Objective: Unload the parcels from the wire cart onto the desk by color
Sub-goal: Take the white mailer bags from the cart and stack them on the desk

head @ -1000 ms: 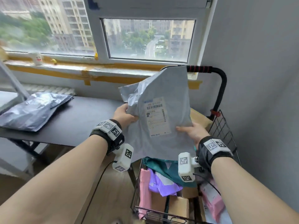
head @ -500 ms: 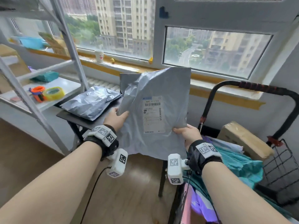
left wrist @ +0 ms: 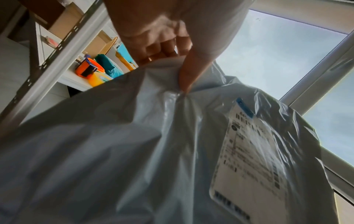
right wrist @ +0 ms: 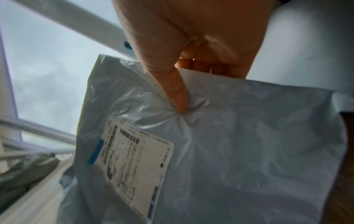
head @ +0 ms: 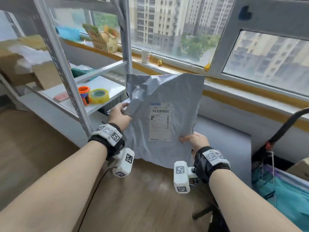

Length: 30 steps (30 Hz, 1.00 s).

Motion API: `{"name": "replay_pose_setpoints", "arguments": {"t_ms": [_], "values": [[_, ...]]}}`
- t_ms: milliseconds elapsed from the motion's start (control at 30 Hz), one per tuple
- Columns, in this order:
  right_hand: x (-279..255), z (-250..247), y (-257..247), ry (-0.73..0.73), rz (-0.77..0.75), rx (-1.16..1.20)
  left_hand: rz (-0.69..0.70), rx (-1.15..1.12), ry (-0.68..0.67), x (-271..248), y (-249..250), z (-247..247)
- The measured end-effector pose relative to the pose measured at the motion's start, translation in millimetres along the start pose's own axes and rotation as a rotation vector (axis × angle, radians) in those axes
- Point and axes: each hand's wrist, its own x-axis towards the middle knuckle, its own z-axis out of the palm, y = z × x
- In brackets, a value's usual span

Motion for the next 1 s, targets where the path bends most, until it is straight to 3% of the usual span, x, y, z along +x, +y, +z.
{"name": "replay_pose_setpoints", "arguments": {"t_ms": [167,300,433,567,800,900,1000], "values": [[30.7,39.9,-28.4,0.116,0.019,-0.225,0.027,0.002,0.032,46.6,-13.6,-6.5],[73.0,64.4,-50.8,0.116,0.071,-0.389,-0.003,-0.087,0.016,97.1,-20.2,-6.4],[124.0,96.4,-64.1,0.018,0.080,-0.261,-0.004,-0.149,0.012,165.1,-27.3,-1.1],[179.0,134.7,-80.5,-0.016,0.169,-0.116,0.002,-0.052,-0.048,231.0,-33.5,18.1],[257.2,185.8,-74.4,-0.233,0.332,-0.185,-0.079,0.072,-0.148,304.5,-63.9,55.7],[263.3,194.0,-65.5,-0.233,0.477,-0.273,-0.127,0.106,-0.202,321.9,-75.1,67.4],[267.5,190.5,-60.8,-0.168,0.529,-0.333,-0.149,0.180,-0.289,340.6,-76.7,76.5]]}}
